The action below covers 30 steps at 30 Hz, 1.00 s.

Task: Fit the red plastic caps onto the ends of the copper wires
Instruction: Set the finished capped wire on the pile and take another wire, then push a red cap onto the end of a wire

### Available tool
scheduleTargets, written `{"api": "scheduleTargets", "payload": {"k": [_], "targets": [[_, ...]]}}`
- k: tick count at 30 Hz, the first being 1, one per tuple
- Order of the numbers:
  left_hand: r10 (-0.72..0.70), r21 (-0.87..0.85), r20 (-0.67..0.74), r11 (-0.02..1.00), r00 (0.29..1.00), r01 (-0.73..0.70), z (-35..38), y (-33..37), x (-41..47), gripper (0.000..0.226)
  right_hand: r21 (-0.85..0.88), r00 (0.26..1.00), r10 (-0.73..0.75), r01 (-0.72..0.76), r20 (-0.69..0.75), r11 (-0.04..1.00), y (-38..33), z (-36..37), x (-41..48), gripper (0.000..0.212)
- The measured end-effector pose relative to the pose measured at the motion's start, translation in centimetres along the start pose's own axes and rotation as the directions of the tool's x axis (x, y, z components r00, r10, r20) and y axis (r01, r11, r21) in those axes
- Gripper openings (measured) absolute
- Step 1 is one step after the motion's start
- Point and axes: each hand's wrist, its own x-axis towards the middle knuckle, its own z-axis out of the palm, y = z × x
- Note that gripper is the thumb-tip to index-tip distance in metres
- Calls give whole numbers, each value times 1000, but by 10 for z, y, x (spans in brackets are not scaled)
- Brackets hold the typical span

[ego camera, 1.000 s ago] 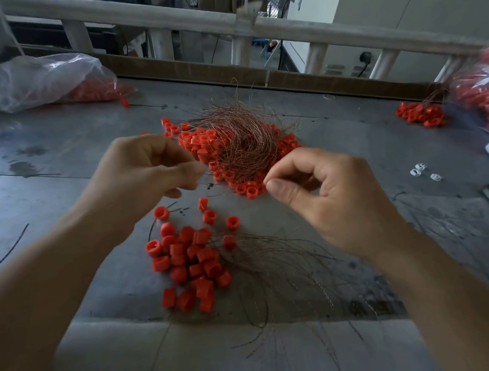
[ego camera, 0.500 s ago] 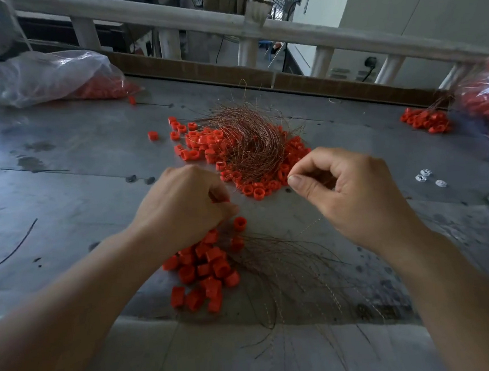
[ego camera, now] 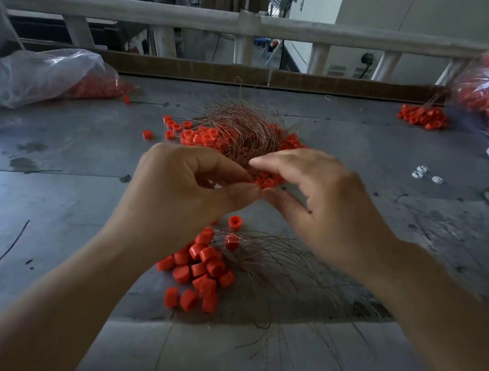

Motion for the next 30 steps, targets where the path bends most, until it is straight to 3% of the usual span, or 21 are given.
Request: {"api": "scheduleTargets", "payload": {"k": [3, 10, 14, 22, 26, 30], "targets": [[18, -64, 52, 998, 998, -15, 2, 0, -1, 27, 50, 999, -35, 33, 41, 998, 2, 8, -1, 31], [26, -224, 97, 975, 995, -3, 0, 2, -2, 35, 244, 998, 4, 11, -59, 970, 2, 3, -1, 12], [-31, -327, 88, 943, 996, 58, -3, -1, 0, 38, 190, 988, -20, 50, -156, 980, 8, -4, 2, 2], [-83, -495, 177, 854, 981, 161, -4, -10, 4, 33, 186, 969, 35, 11, -243, 983, 19, -15, 5, 10], [-109, -516, 257, 825, 960, 232, 0, -14, 3, 44, 292, 968, 83, -10, -235, 956, 15, -16, 5, 16], [-105, -576, 270, 779, 957, 248, 4, -13, 2, 35, 360, 974, 108, -30, -198, 932, 11, -18, 6, 19]]}}
